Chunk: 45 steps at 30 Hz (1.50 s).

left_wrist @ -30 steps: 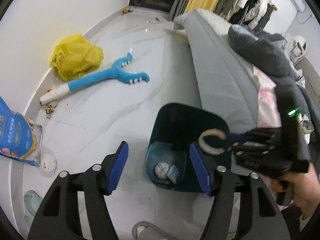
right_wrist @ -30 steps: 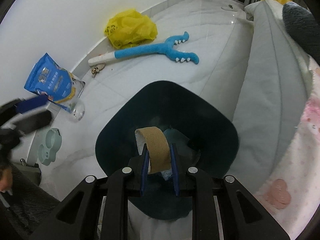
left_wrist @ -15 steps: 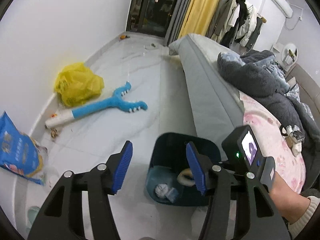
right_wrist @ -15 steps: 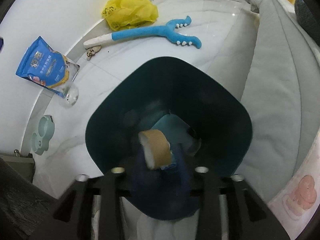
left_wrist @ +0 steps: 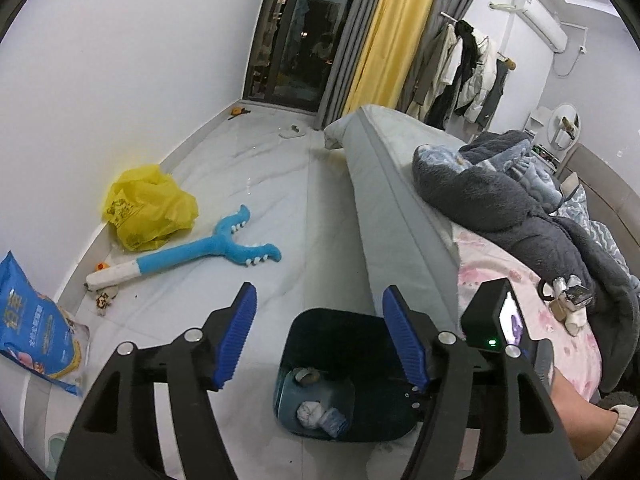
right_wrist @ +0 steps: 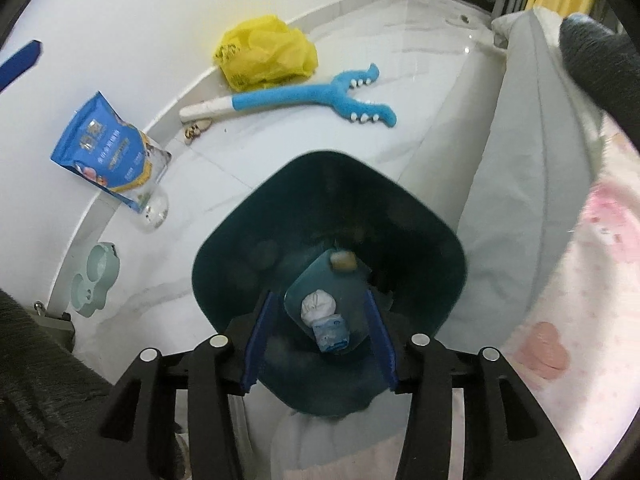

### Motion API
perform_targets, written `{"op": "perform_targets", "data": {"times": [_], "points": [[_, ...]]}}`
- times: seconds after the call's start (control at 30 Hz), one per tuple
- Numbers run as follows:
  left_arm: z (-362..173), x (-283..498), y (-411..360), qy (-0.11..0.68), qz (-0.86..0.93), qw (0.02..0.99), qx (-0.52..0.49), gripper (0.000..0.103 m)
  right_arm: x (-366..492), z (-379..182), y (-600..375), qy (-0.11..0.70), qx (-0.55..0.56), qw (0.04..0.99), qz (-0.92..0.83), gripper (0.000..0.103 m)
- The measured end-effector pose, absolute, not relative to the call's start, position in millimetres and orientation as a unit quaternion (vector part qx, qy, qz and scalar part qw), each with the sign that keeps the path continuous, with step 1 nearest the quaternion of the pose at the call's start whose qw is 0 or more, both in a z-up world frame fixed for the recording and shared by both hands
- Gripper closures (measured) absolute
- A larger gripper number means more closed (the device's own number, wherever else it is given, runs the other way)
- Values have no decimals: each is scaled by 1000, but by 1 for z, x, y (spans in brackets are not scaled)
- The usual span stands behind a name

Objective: Collect trash
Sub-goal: 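Move both tools back from the green bin toward the bed, then grasp the black 'Face' tissue pack on the bed with the right gripper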

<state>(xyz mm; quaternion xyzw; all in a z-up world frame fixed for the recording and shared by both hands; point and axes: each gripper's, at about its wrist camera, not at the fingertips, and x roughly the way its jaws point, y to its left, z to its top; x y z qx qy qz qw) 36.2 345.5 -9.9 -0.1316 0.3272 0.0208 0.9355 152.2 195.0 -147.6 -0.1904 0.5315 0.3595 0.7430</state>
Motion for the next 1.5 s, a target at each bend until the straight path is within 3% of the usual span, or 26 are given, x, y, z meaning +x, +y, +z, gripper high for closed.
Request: {"op": "perform_targets", "data": {"times": [0.37, 0.6, 0.97, 1.5], "points": [[11, 46, 300, 306, -9, 945, -119, 16, 149, -82, 153, 462, -162, 793, 363, 36], [13, 61, 270, 302, -34, 945, -121, 11, 157, -54, 107, 430, -140, 826, 337, 24], [15, 78, 218, 295, -68, 947, -109, 8, 164, -27, 38, 400, -128, 861, 287, 16], [-1, 106, 160, 309, -131, 935, -111, 8, 174, -13, -36, 388, -150, 887, 203, 13]]}}
